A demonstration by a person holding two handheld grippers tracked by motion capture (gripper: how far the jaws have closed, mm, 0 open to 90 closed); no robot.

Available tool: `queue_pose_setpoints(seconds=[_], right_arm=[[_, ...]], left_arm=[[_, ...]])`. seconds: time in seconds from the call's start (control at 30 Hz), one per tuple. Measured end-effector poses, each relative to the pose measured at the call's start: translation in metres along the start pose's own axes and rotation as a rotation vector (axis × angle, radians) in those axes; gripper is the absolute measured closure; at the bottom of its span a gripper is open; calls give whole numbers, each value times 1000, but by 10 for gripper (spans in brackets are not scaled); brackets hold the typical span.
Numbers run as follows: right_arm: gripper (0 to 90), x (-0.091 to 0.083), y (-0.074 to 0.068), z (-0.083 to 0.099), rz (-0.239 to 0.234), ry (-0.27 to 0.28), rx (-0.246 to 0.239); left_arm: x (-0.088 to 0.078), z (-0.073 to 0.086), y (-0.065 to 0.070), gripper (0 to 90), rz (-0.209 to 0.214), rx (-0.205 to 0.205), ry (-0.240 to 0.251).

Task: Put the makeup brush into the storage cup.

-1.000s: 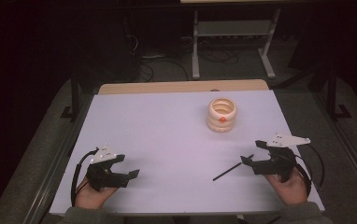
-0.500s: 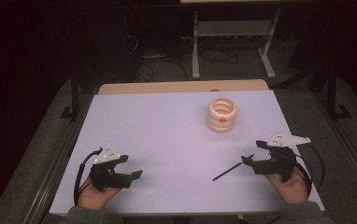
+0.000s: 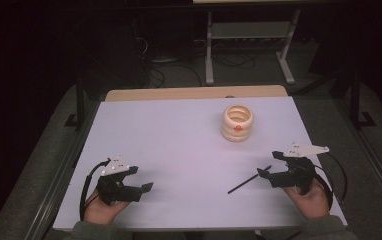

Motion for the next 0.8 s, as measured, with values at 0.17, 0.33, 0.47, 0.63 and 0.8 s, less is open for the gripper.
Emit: queue_pose_setpoints(seconds=[0.17,0.33,0.47,0.63,0.8], right_arm=[[171,2,1,-7,-21,-12,-16],[174,4,2,-13,-33,-51,-46],[171,7,1,-18,-57,-105,-88],[177,13,-1,-25,-99,-173,-141],[200,18,-4,-30,-122,-226,-209]], left_arm=[[-1,0,-1,211,-1,0,-5],[-3,-2,-2,211,-6,4,0],[-3,-2,-2,211,-4,0,10],[-5,-3,-3,211,-5,-8,26],[-5,-3,-5,211,-4,-9,27]])
Point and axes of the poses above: each handheld gripper's, and its own axes: x roughly forward along the jaws, z roughly out of its underside, y roughly to its right, the point moved 4 cm from there along x, roughly forward along the jaws, and after that the axes turned 1 degree about -z, right-handed, at the moved point
